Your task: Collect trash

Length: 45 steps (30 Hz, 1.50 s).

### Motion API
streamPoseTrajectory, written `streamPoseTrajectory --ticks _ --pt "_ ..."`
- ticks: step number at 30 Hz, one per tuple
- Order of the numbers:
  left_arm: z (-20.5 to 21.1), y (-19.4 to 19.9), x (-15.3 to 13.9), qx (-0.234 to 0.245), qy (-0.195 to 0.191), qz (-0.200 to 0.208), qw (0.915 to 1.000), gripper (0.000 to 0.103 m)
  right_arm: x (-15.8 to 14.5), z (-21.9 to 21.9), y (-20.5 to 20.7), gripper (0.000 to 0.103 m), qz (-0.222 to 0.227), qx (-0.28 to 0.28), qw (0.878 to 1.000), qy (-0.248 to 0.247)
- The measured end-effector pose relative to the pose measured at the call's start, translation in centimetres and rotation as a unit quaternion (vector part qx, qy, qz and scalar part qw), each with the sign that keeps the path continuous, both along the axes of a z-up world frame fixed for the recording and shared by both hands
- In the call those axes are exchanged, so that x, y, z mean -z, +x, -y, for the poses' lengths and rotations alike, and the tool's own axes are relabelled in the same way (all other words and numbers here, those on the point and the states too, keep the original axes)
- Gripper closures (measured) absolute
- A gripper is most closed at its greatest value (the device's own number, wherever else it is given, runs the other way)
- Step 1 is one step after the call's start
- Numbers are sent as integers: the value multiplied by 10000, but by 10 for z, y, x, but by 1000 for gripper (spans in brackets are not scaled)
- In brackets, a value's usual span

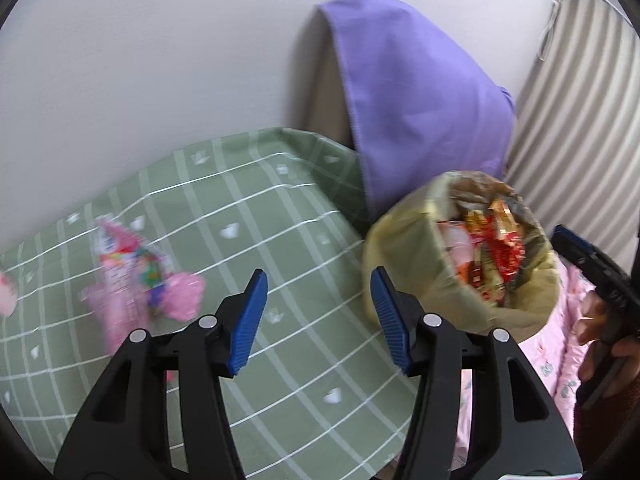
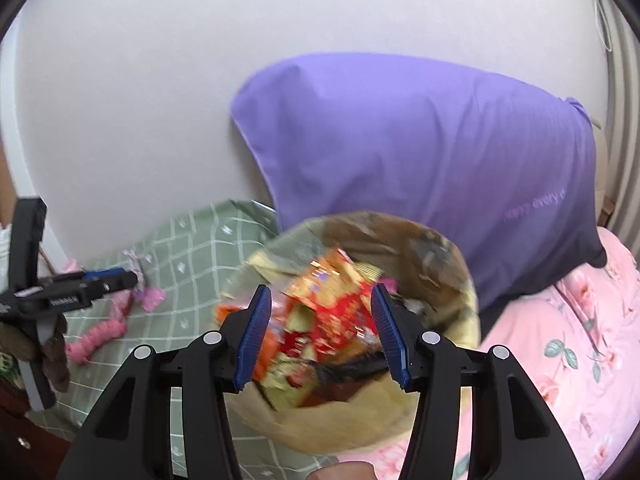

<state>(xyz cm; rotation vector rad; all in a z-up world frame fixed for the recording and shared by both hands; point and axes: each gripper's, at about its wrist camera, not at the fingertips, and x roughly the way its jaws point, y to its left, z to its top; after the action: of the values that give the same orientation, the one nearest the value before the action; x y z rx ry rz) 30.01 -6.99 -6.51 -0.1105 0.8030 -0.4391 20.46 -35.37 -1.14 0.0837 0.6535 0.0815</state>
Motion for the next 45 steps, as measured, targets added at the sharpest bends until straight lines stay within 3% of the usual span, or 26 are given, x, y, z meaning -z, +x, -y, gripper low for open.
streamPoseTrajectory --ticks 10,15,18,24,31,34,36,37,38,42,45 --pt "-75 -13 11 -907 45 -83 9958 48 7 -61 17 49 60 -1050 9940 300" --pt "-127 -15 24 -1386 -169 -275 9898 48 16 -101 28 49 -102 -1603 9869 168" --pt "-149 -13 36 -1505 -20 -471 9875 47 26 -115 31 49 -194 -1770 9838 192" --pt "-155 2 59 -1275 -101 -911 9876 43 46 -137 42 49 -635 -1933 9789 159" --pt "-129 41 71 -1271 441 -844 9873 43 47 -148 46 49 -699 -1922 9787 165" --pt "-118 58 82 -1140 528 -1047 9865 43 52 -149 46 49 -818 -1827 9797 141" --pt "-114 67 89 -1201 684 -1129 9839 55 56 -152 46 49 -910 -1790 9796 76" --pt "-114 71 92 -1181 734 -1150 9836 74 57 -155 46 49 -929 -1783 9796 -4" --pt "-115 72 94 -1134 729 -1163 9840 83 58 -156 46 49 -934 -1776 9796 -73" --pt "-136 58 82 -1178 259 -973 9879 88 65 -168 50 49 -1015 -1771 9783 -360" --pt "-169 35 69 -1420 -215 -848 9860 88 72 -182 59 49 -1123 -1853 9750 -490"
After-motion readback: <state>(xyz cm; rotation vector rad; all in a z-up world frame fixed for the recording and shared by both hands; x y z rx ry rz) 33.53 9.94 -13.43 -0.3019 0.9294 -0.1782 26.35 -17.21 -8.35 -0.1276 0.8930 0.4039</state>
